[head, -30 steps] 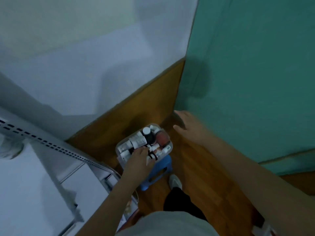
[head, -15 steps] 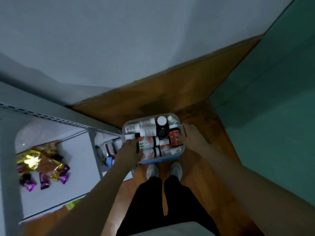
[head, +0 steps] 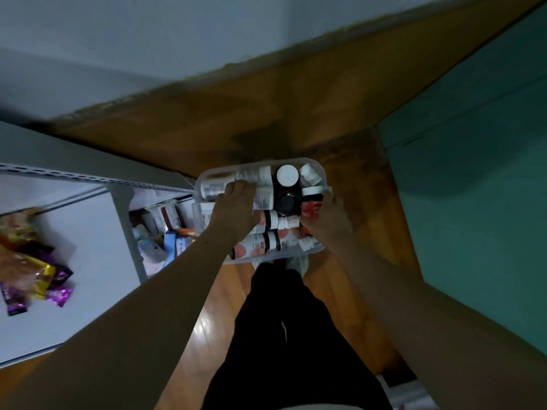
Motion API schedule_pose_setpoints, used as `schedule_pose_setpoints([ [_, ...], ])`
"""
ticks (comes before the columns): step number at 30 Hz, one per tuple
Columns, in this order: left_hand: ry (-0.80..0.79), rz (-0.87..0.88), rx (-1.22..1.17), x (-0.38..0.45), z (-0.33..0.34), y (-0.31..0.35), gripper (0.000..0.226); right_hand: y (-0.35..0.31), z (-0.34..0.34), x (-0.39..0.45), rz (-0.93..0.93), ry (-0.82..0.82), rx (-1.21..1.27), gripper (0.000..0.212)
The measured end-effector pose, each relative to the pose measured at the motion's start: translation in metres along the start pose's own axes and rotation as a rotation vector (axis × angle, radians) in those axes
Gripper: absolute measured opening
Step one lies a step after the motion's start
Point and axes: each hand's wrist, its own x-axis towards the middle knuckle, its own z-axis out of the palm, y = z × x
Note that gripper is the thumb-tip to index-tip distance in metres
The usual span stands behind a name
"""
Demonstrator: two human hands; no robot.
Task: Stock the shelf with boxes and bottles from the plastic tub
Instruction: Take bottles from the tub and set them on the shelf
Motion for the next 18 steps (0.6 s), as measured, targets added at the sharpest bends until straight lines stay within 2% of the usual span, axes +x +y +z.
schedule_pose_setpoints([
  [4,0.023,0.029,0.047,0.013,0.006,-0.007,0.066,0.000,0.012,0.006,0.024,0.079,-0.049,0.092],
  [9,0.016,0.079,0.076,0.020,-0.003,-0.013,0.065,0.001,0.007,0.011,0.062,0.085,0.031,0.092],
  [13,0.058,0.087,-0.067,0.011,-0.017,-0.014,0.070,0.002,0.002,0.003,0.080,0.110,0.084,0.088],
  [18,0.096,0.043,-0.197,-0.019,-0.042,-0.013,0.069,-0.003,-0.019,-0.020,0.006,0.147,0.145,0.082],
])
